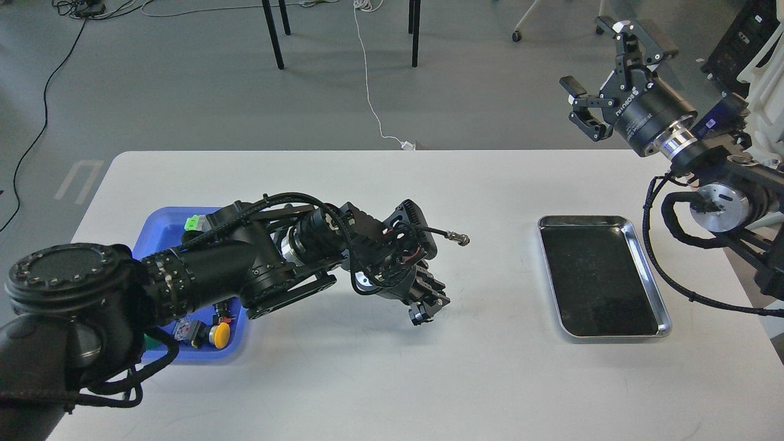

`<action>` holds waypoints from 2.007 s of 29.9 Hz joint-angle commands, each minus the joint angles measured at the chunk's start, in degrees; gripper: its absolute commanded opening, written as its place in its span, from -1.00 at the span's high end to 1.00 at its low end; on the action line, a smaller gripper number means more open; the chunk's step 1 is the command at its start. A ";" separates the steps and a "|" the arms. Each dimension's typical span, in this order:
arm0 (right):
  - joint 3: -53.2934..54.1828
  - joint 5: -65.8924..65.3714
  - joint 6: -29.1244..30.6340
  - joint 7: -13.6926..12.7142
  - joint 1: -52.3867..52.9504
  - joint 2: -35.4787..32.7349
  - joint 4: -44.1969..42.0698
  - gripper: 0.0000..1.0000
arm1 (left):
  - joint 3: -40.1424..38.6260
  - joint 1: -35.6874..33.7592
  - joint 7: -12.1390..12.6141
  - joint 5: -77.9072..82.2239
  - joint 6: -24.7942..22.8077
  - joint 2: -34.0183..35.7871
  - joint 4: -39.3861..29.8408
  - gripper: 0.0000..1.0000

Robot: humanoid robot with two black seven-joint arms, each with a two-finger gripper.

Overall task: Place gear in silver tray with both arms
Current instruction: 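Lift the black gear and carry it toward the table center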

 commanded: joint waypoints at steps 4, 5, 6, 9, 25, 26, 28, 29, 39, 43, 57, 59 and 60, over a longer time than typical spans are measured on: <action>0.01 0.00 -0.29 0.00 -0.21 0.00 0.00 -0.98 | 0.08 -0.09 0.00 0.00 1.28 -0.01 5.70 0.76; 0.01 0.00 -0.38 0.00 -0.21 0.00 0.00 -0.98 | 0.08 0.09 0.00 0.00 1.28 -0.01 5.70 0.76; -0.07 0.00 -0.29 0.00 -0.21 0.00 0.00 -0.98 | 0.08 0.18 0.00 0.00 1.28 -0.01 5.70 0.76; -0.08 0.00 -0.38 0.00 -0.21 0.08 -0.09 -0.98 | -0.01 0.18 0.00 0.00 1.19 -0.01 5.53 0.76; -0.78 -0.09 -0.38 0.00 -0.39 0.00 -0.09 -0.98 | -0.10 -0.70 0.00 0.00 0.75 -0.01 2.98 0.75; -0.78 -0.09 -0.38 0.00 -0.39 0.00 -0.17 -0.98 | -0.01 -0.70 0.00 0.00 0.75 -0.01 2.98 0.75; -0.78 -0.09 -0.38 0.00 -0.39 0.00 -0.17 -0.98 | -0.01 -0.70 0.00 0.00 0.75 -0.01 2.89 0.75; -0.78 -0.09 -0.38 0.00 -0.48 0.00 -0.17 -0.98 | -0.01 -0.62 0.00 0.00 0.75 -0.01 2.89 0.74; -0.87 -0.09 -0.38 0.00 -0.48 0.00 -0.35 -0.98 | 0.86 0.35 0.00 0.00 0.84 -0.01 2.80 0.64; -0.87 -0.09 -0.38 0.00 -0.48 0.00 -0.35 -0.98 | 1.22 0.44 0.00 0.00 0.84 -0.01 2.80 0.60; -0.87 -0.17 -0.03 0.00 -0.48 -1.67 -0.26 -0.98 | -2.37 0.35 0.00 -4.13 1.28 -0.01 0.69 -0.85; -0.87 -0.52 0.15 0.00 -0.48 -2.29 -0.17 -0.98 | -5.97 0.35 0.00 -8.96 1.28 -0.01 -0.01 -0.89; -0.87 -1.13 0.32 0.00 -0.56 -2.55 -0.09 -0.98 | -7.64 0.35 0.00 -11.77 1.28 0.69 -0.54 -0.91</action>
